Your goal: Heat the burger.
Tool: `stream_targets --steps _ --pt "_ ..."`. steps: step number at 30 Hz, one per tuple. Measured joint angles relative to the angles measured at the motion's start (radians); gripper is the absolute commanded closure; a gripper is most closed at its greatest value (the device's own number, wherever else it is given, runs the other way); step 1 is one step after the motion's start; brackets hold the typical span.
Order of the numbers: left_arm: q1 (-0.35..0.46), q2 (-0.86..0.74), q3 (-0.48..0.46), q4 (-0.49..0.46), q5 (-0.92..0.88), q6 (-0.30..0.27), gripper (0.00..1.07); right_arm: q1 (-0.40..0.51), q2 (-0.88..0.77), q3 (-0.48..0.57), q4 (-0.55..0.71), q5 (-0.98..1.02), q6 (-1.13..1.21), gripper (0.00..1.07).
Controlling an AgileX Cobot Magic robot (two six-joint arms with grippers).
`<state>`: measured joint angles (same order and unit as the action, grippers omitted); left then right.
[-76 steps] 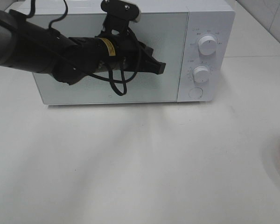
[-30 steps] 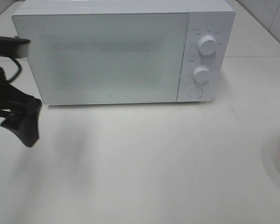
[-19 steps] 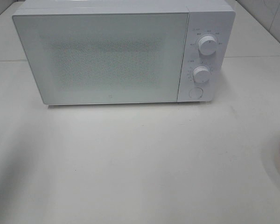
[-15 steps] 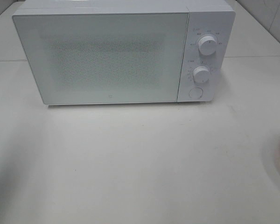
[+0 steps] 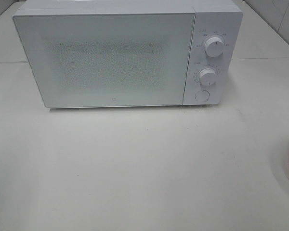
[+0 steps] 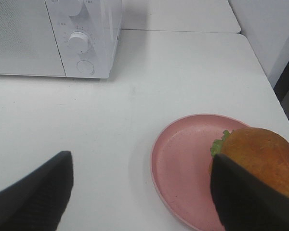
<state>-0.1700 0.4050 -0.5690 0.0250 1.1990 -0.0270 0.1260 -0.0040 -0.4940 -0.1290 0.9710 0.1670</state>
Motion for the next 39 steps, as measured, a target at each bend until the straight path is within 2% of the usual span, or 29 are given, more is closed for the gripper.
stream_targets --steps 6,13,15,16,18,21,36,39 --pt "0.000 -0.133 0.004 0.010 -0.007 0.004 0.06 0.000 0.000 0.000 0.000 0.000 0.000 0.32" --pt "0.000 -0.176 0.030 0.010 -0.076 0.020 0.06 0.000 0.000 0.000 0.000 0.000 0.000 0.32" --pt "0.000 -0.176 0.047 -0.005 -0.104 0.060 0.06 0.000 0.000 0.000 0.000 0.000 0.000 0.32" --pt "0.000 -0.176 0.047 -0.005 -0.104 0.060 0.06 0.000 0.000 0.000 0.000 0.000 0.000 0.32" --pt "0.000 -0.176 0.050 -0.052 -0.111 0.110 0.06 0.000 0.000 0.000 0.000 0.000 0.000 0.32" --pt "0.000 -0.176 0.051 -0.078 -0.112 0.124 0.06 0.000 0.000 0.000 0.000 0.000 0.000 0.32" --pt "0.001 -0.176 0.051 -0.082 -0.112 0.124 0.06 0.000 0.000 0.000 0.000 0.000 0.000 0.32" --pt "0.032 -0.185 0.051 -0.088 -0.112 0.126 0.06 0.000 0.000 0.000 0.000 0.000 0.000 0.32"
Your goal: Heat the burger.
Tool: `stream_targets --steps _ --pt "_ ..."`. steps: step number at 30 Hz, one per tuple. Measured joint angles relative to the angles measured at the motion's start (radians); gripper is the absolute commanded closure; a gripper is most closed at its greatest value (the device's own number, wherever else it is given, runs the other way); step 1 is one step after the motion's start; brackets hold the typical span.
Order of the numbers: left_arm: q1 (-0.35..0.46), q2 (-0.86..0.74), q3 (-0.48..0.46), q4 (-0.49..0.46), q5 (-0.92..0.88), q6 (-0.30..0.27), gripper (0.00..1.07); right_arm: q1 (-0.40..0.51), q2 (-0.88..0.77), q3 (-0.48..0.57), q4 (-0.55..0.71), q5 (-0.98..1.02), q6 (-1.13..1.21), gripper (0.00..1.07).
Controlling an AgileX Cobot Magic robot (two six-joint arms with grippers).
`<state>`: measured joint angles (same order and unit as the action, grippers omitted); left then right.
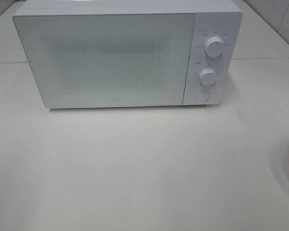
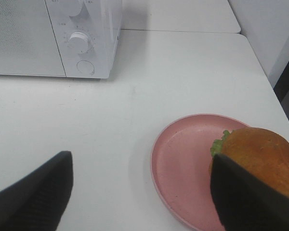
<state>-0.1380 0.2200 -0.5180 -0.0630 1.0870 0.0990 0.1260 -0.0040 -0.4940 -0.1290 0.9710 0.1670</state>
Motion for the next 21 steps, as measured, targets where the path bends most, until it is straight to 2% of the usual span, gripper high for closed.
stream_targets --steps 2,4,7,21 --pt "0.022 -0.013 0.000 0.000 0.000 0.000 0.06 0.000 0.000 0.000 0.000 0.000 0.000 0.32" --pt "0.117 -0.106 0.000 0.000 -0.001 0.001 0.06 0.000 0.000 0.000 0.000 0.000 0.000 0.32" --pt "0.163 -0.199 0.000 0.000 -0.002 0.001 0.06 0.000 0.000 0.000 0.000 0.000 0.000 0.32" --pt "0.177 -0.225 0.000 0.000 -0.003 0.001 0.06 0.000 0.000 0.000 0.001 0.000 0.000 0.32"
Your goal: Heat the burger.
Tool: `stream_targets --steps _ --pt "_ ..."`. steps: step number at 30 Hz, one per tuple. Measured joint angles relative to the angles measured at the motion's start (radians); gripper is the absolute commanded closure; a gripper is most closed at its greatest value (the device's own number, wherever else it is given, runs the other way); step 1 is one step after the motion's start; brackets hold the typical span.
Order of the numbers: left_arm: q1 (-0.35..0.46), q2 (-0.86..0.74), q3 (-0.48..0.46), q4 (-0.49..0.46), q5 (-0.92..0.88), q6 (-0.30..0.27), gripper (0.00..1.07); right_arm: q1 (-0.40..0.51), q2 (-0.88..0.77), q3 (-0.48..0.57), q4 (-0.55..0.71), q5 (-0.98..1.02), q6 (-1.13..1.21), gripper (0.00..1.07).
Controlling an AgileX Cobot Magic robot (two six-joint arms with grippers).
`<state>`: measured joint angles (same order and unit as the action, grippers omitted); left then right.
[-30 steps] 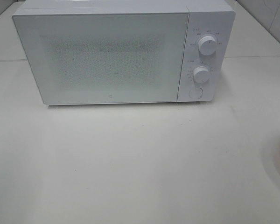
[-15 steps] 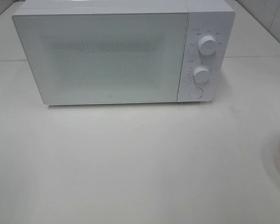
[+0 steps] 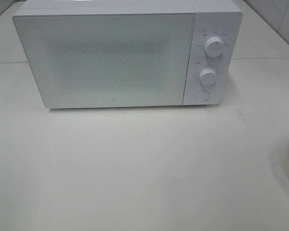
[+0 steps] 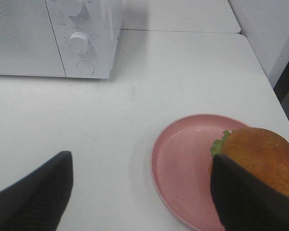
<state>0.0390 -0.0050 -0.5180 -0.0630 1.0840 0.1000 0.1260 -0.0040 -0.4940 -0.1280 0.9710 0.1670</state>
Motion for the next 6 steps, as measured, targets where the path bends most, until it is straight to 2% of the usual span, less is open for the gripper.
stream_targets --steps 6 --pt "0.000 0.000 0.000 0.000 0.000 0.000 0.06 0.000 0.000 0.000 0.000 0.000 0.000 0.32"
